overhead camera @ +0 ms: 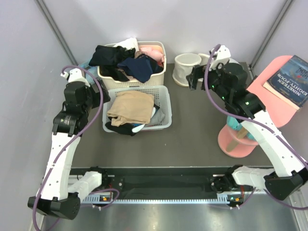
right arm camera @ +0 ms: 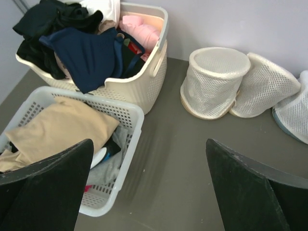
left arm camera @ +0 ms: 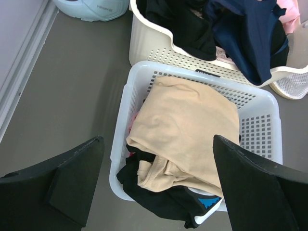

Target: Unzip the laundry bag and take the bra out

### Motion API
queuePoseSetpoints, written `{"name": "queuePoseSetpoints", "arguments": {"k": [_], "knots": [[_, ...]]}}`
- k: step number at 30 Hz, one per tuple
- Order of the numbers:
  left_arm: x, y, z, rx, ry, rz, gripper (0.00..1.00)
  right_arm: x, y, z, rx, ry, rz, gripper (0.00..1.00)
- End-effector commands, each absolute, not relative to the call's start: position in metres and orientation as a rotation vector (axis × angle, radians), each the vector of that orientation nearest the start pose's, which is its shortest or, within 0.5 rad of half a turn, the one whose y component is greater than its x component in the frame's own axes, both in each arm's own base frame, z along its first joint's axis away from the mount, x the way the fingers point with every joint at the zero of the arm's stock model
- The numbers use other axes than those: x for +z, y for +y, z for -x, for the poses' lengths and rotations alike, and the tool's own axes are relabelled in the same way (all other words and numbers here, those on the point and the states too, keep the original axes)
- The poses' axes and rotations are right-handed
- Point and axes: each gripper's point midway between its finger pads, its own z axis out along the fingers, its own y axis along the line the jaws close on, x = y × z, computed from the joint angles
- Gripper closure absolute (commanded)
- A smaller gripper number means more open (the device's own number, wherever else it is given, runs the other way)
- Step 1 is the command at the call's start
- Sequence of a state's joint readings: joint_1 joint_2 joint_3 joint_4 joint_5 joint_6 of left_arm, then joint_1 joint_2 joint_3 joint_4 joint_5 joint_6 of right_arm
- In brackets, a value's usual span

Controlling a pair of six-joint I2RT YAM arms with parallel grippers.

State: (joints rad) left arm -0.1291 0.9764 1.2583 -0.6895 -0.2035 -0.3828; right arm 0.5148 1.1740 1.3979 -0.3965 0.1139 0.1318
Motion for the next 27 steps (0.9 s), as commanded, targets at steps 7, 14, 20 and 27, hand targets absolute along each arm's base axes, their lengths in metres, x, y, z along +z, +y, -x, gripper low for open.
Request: {"name": "queuePoseSetpoints", "arguments": {"k": [7,14,20,27], "knots": [[0.327,-0.022,-0.319,-0.157,1.899,0.375,0.01,0.401,0.209,-0.355,0.304,1.760,0.350,0.00],[0.317,-0.021,-0.327,-0.133,1.934,0.380,0.01,0.392,0.227,-0.393,0.262,1.847,0.303,0.00],[0.304,-0.030,-0.334,-0.187,1.961,0.390,0.01,0.350,0.227,-0.450,0.297,2.049,0.122,0.00],[0.298,-0.032,-0.335,-0.196,1.984,0.403,0.01,0.272,0.227,-0.515,0.373,2.171,-0.086,0.02]]}}
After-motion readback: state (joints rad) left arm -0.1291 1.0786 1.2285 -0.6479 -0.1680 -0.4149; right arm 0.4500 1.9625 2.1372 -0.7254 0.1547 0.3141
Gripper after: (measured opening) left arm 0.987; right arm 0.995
